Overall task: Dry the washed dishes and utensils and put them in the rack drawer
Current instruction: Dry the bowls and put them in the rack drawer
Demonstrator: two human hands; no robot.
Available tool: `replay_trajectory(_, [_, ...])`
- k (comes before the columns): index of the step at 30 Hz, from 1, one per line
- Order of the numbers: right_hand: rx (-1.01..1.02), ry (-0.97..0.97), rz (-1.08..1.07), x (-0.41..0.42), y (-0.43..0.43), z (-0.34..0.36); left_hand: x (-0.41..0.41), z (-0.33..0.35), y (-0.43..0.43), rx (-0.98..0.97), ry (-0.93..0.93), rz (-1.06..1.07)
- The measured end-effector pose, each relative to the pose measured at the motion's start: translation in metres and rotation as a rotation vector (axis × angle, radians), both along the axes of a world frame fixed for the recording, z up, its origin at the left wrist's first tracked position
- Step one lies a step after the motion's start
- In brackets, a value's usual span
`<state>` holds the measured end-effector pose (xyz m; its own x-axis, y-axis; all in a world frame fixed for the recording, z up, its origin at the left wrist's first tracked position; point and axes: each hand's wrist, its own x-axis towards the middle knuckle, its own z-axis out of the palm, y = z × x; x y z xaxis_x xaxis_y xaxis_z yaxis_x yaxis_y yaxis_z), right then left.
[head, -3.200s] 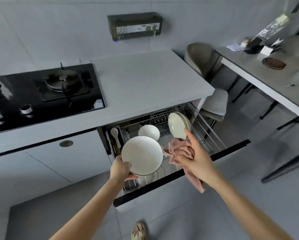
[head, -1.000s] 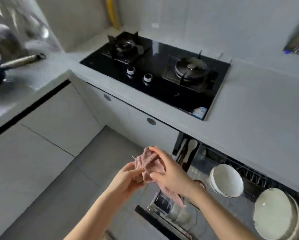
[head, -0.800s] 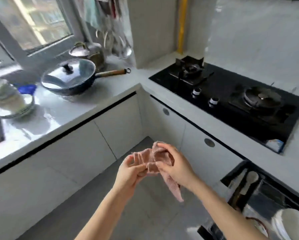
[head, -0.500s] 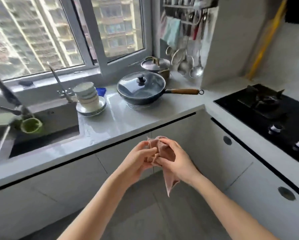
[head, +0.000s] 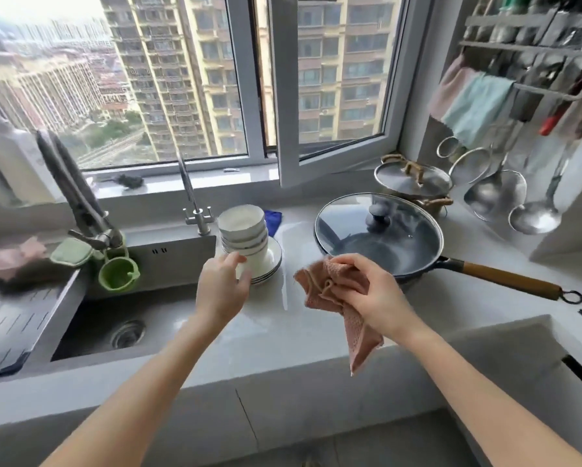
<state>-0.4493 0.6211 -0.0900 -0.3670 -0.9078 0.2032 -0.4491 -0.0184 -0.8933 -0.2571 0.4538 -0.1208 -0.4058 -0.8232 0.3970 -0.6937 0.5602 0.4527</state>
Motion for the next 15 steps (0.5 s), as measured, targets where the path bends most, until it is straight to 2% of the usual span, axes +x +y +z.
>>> replay_trajectory(3, [-0.013,-0.007,0.059,-0.027,-0.063,0.008,-0.018,-0.002,-0.077,-0.183,-0.235,0.020])
replay_trajectory(7, [0.008,-0.034,0.115,-0.056,-0.134,0.008,-0.039,-0.013,-0.143,-0.173,-0.544,-0.084])
replay_trajectory(9, [0.026,-0.046,0.136,-0.067,-0.164,0.005,-0.046,-0.020,-0.163,-0.088,-0.563,-0.132])
replay_trajectory(15, [0.072,-0.068,0.195,-0.077,-0.215,-0.005,-0.042,-0.030,-0.198,0.111,-0.447,-0.329])
